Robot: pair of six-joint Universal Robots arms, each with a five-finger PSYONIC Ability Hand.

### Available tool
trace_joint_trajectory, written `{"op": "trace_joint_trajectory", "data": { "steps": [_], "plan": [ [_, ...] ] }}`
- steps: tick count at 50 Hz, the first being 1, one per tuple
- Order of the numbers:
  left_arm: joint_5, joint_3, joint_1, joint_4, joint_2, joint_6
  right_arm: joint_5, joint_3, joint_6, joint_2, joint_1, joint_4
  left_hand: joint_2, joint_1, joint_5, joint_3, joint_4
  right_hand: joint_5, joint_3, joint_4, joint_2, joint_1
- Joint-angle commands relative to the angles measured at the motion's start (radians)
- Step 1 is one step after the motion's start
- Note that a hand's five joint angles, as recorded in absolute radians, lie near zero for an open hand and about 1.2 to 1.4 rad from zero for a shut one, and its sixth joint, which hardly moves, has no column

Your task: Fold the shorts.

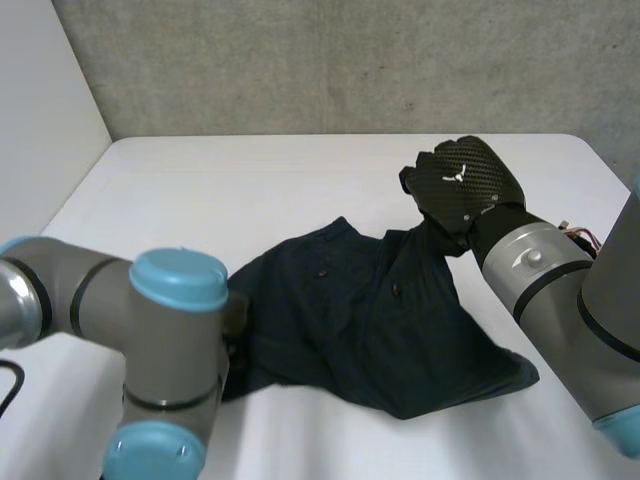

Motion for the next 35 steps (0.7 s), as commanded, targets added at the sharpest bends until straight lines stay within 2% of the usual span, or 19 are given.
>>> {"op": "trace_joint_trajectory", "data": {
  "steps": [1, 4, 6, 9, 12, 13, 18, 19, 22, 24, 28, 30, 35],
  "plan": [
    [0.011, 0.166, 0.093, 0.191, 0.02, 0.171, 0.005, 0.019, -0.006, -0.002, 0.0, 0.034, 0.207, 0.266, 0.246, 0.213, 0.204, 0.253, 0.224, 0.205, 0.222, 0.436],
    [0.025, 0.254, 0.144, 0.253, 0.008, 0.267, 0.018, 0.016, 0.011, -0.002, 0.008, 0.024, 0.207, 0.266, 0.246, 0.213, 0.204, 0.253, 0.224, 0.205, 0.222, 0.436],
    [0.059, 0.344, 0.172, 0.307, -0.021, 0.376, 0.022, 0.011, 0.035, -0.002, 0.008, 0.02, 0.207, 0.266, 0.246, 0.213, 0.204, 0.253, 0.224, 0.205, 0.222, 0.436],
    [0.129, 0.468, 0.181, 0.37, -0.111, 0.468, 0.036, -0.002, 0.156, 0.012, 0.012, 0.005, 0.207, 0.266, 0.246, 0.213, 0.204, 0.253, 0.224, 0.205, 0.222, 0.436],
    [0.182, 0.539, 0.183, 0.394, -0.173, 0.476, 0.036, -0.016, 0.303, 0.082, 0.015, -0.026, 0.207, 0.266, 0.246, 0.213, 0.204, 0.253, 0.224, 0.205, 0.222, 0.436],
    [0.214, 0.571, 0.187, 0.407, -0.208, 0.476, 0.035, -0.019, 0.334, 0.099, 0.017, -0.037, 0.207, 0.266, 0.246, 0.213, 0.204, 0.253, 0.224, 0.205, 0.222, 0.436],
    [0.258, 0.61, 0.187, 0.445, -0.292, 0.479, 0.038, -0.056, 0.437, 0.199, 0.052, -0.098, 0.207, 0.266, 0.246, 0.213, 0.204, 0.253, 0.224, 0.205, 0.222, 0.436],
    [0.258, 0.61, 0.186, 0.451, -0.305, 0.479, 0.038, -0.065, 0.439, 0.219, 0.066, -0.106, 0.155, 0.214, 0.194, 0.161, 0.152, 0.253, 0.224, 0.205, 0.222, 0.436],
    [0.251, 0.595, 0.18, 0.45, -0.331, 0.477, 0.05, -0.114, 0.439, 0.317, 0.124, -0.118, -0.454, -0.395, -0.415, -0.448, -0.457, 0.253, 0.224, 0.205, 0.222, 0.436],
    [0.248, 0.563, 0.177, 0.44, -0.332, 0.476, 0.057, -0.15, 0.44, 0.372, 0.141, -0.111, -0.775, -0.716, -0.735, -0.768, -0.778, 0.253, 0.224, 0.205, 0.222, 0.436],
    [0.214, 0.455, 0.175, 0.421, -0.279, 0.463, 0.097, -0.177, 0.44, 0.423, 0.147, -0.109, -0.856, -0.797, -0.816, -0.849, -0.858, 0.253, 0.224, 0.205, 0.222, 0.436],
    [0.185, 0.396, 0.175, 0.401, -0.199, 0.436, 0.129, -0.182, 0.439, 0.432, 0.15, -0.109, -0.879, -0.82, -0.839, -0.873, -0.882, 0.253, 0.224, 0.205, 0.222, 0.436],
    [0.119, 0.199, 0.172, 0.296, 0.043, 0.251, 0.179, -0.185, 0.437, 0.426, 0.152, -0.111, -0.903, -0.844, -0.863, -0.896, -0.906, 0.253, 0.224, 0.205, 0.222, 0.436]
  ]
}}
